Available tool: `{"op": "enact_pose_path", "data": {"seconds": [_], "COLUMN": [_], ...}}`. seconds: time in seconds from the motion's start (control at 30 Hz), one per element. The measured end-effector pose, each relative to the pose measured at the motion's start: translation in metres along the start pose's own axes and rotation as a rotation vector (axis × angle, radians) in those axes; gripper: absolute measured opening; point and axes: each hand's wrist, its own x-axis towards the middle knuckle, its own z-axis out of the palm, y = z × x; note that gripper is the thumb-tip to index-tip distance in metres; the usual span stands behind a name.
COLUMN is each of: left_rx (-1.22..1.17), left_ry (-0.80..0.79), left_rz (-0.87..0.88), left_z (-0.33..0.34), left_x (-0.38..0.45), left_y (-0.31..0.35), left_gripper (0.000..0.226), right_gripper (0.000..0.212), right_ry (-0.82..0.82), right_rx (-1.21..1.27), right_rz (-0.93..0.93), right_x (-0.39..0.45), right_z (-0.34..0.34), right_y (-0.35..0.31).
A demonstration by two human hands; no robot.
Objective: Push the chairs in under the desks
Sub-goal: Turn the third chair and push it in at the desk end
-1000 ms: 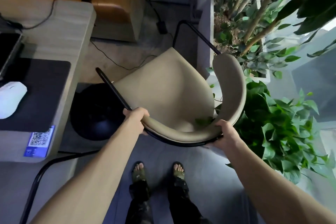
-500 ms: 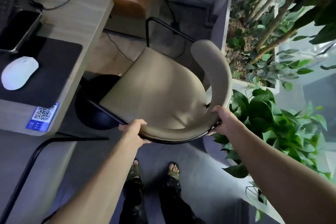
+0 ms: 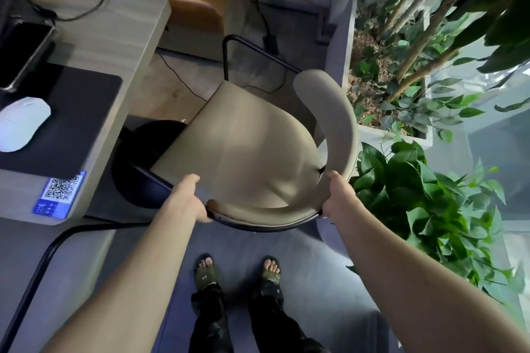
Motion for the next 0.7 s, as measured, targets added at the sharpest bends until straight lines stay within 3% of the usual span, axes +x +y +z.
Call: {"op": "enact_pose_path", "data": {"seconds": [0.1,0.13,0.27,0.37,0.43,0.57,0.7], "left_rx": [-0.040,-0.057,-0.049,-0.056,-0.036,-0.044,-0.071], "left_ry": [0.027,0.023,0.031,0.079,0.093,0.033,0.015], "left_rz": [0.018,0.049,0.168,0.244,0.255,0.243,0.159], "left_z": [-0.005,-0.007,-0.025,-0.036,-0.036,-0.036,-0.042], "left_x": [0.008,0.011,0.026,0.054,0.045,0.024,0.023], "left_y": [0.020,0.025,0.051,0.072,0.077,0.072,0.072], "left_gripper": [0.064,0.063,0.053,0.048,0.044,0.043,0.037], "right_gripper": [0.033,0.033,0.095,0.109,0.105,0.065,0.072], "right_ry": [-0.031,-0.034,-0.034,-0.101,-0.146,-0.113,-0.103], "right_rx": [0.049,0.039,0.095,0.136,0.159,0.186,0.225], "right_rz": [-0.078,-0.074,0.119,0.136,0.139,0.167,0.145], "right_x": [-0.032,-0.031,-0.029,-0.046,-0.052,-0.043,-0.045], "right_z": [0.007,0.009,0.015,0.020,0.022,0.025,0.024], "right_y": [0.014,0.021,0.049,0.072,0.080,0.076,0.077]}}
